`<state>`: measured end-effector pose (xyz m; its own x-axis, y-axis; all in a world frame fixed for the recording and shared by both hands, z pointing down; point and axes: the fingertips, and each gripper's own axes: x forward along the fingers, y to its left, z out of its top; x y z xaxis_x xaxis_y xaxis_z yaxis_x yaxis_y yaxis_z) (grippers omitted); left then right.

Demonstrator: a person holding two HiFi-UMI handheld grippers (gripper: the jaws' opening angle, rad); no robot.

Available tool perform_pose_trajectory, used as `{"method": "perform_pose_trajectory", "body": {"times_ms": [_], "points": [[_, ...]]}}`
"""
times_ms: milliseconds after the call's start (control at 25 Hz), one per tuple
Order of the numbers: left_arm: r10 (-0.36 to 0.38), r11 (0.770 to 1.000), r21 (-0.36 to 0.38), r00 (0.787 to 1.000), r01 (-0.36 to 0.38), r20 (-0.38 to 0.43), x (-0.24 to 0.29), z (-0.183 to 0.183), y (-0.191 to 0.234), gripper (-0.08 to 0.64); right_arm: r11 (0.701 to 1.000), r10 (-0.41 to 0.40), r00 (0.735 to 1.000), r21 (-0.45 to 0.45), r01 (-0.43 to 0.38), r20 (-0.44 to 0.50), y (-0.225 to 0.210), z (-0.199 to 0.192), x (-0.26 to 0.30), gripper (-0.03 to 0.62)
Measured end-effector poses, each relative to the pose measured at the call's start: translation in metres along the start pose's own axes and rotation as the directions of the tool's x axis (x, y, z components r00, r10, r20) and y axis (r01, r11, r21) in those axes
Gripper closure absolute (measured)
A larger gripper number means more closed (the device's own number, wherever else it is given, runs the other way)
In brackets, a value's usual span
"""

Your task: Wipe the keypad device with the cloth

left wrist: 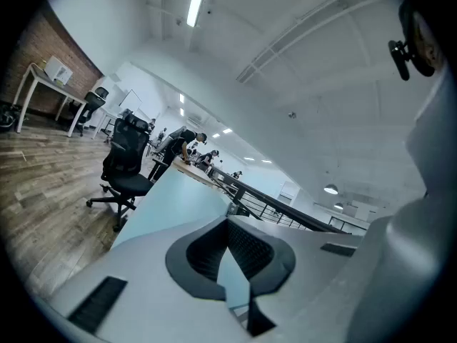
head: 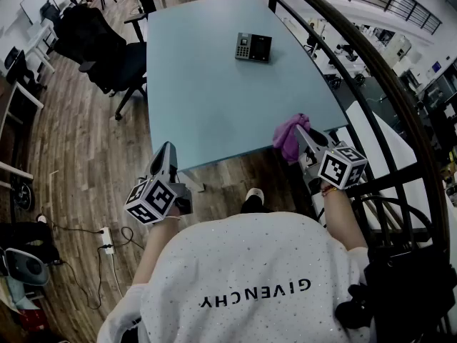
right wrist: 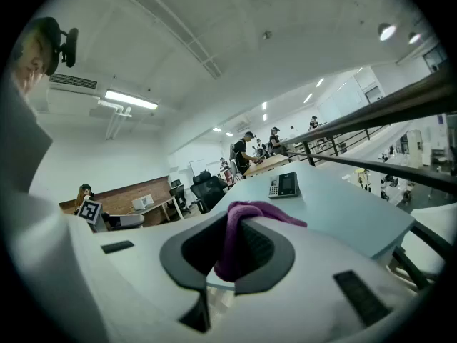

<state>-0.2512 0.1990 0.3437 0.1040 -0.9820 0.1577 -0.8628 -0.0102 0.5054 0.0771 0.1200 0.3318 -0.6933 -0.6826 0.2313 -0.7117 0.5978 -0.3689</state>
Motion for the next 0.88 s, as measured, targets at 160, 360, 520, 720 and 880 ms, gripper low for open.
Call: {"method": "perform_pose_trajectory", "body": {"times_ms": [160, 360, 520, 720, 880], "points": [[0.014, 1.000, 0.005, 1.000, -0.015, 0.014, 0.007, 0.010, 0.008, 0.555, 1.000, 0.002, 1.000, -0.017, -0.002, -0.016, -0.004, 0.002, 0.013, 0.569], [0.001, 1.000, 0.020, 1.000, -0.001, -0.013, 0.010, 0.007, 0.002, 0.555, 1.000, 0.008, 1.000, -0.027, -0.008, -0.006, -0.005, 0.012, 0.022, 0.569], [-0.029, 0.999, 0.018, 0.999, 0.029, -0.030, 0.024, 0.006, 0.001, 0.555, 0.999, 0.011, 1.000, -0.050, -0.012, -0.016, -0.010, 0.014, 0.041, 0.569], [-0.112, 0.994, 0.009, 0.993, 0.112, -0.038, 0.058, 0.022, -0.023, 0.555, 0.998, -0.004, 1.000, -0.057, 0.003, -0.010, -0.025, 0.038, 0.069, 0.568], [-0.177, 0.984, -0.002, 0.984, 0.177, -0.027, 0.097, 0.039, -0.041, 0.557, 0.995, 0.038, 0.999, -0.095, -0.036, 0.022, -0.030, 0.069, 0.103, 0.568]]}}
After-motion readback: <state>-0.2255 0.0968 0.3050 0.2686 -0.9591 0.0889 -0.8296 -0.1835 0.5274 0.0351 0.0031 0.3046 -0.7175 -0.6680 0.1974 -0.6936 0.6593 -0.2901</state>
